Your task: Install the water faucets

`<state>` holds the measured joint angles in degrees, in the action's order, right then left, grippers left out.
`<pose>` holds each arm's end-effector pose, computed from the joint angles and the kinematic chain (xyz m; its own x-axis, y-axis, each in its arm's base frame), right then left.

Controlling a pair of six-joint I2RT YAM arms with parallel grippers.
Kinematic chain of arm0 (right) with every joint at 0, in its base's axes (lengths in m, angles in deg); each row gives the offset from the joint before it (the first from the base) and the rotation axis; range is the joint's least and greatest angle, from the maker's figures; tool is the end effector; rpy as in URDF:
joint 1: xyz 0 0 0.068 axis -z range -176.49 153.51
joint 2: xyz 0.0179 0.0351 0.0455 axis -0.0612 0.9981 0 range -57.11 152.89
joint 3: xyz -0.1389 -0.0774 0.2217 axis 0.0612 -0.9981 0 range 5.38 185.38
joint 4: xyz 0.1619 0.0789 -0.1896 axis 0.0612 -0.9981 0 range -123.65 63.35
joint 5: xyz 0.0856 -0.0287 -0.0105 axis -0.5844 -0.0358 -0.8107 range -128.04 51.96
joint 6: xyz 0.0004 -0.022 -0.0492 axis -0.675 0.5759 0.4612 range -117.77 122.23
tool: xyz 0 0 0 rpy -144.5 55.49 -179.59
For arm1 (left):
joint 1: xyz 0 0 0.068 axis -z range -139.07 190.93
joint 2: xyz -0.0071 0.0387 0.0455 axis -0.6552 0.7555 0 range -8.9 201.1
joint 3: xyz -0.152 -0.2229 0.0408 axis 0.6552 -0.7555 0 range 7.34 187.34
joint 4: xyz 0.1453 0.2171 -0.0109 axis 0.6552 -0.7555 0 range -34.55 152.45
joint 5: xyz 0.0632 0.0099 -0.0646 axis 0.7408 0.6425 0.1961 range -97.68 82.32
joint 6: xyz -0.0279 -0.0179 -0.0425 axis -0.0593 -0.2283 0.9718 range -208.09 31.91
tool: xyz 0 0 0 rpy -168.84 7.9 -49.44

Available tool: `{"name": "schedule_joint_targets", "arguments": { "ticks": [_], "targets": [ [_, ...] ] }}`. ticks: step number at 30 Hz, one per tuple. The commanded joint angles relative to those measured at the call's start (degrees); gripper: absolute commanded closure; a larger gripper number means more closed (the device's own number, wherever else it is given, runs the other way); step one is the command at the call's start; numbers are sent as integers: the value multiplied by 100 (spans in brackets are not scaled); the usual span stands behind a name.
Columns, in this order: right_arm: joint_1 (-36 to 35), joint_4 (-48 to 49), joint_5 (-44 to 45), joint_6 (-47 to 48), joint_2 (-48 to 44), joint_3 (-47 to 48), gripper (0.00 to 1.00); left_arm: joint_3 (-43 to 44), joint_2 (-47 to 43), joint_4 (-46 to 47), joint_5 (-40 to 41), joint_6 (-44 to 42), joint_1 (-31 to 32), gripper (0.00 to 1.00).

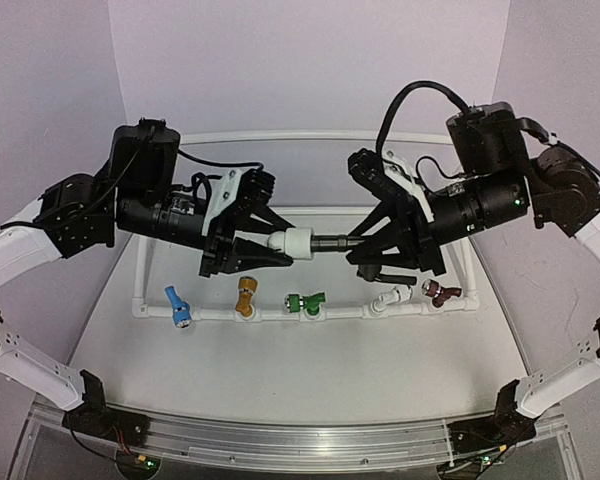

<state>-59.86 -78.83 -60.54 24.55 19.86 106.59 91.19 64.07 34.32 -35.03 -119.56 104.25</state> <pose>0.1015 0.2330 0.4760 0.1770 -0.4299 -0.8853 -0.9839 -0.0557 -0.1697 0.1078 -0.2510 0.4398 0.4035 0.2296 -0.8857 0.9145 -0.1325 0.3823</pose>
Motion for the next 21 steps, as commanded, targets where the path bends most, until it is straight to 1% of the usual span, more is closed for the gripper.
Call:
{"name": "schedule_joint_targets", "arguments": {
  "ticks": [1, 4, 9, 13, 17, 21],
  "targets": [
    [80, 1128, -982, -619, 439, 396, 100, -139, 242, 562, 1364, -949, 601, 100],
    [366, 1069, -1412, -1007, 589, 519, 100, -333, 231, 789, 1967, -1372, 853, 100],
    [842, 1046, -2024, -1571, 748, 482, 100, -755, -23, 1535, 2507, -1771, 999, 100],
    [1100, 1044, -2393, -1934, 858, 433, 100, -1037, -133, 2008, 3152, -2324, 1217, 100],
    [1406, 1052, -2754, -2468, 1023, 463, 100, -1490, -160, 2902, 3829, -3122, 1430, 100],
    [1695, 1086, -3015, -2783, 1157, 577, 100, -1880, -157, 3693, 4262, -3791, 1537, 100]
  ]
}}
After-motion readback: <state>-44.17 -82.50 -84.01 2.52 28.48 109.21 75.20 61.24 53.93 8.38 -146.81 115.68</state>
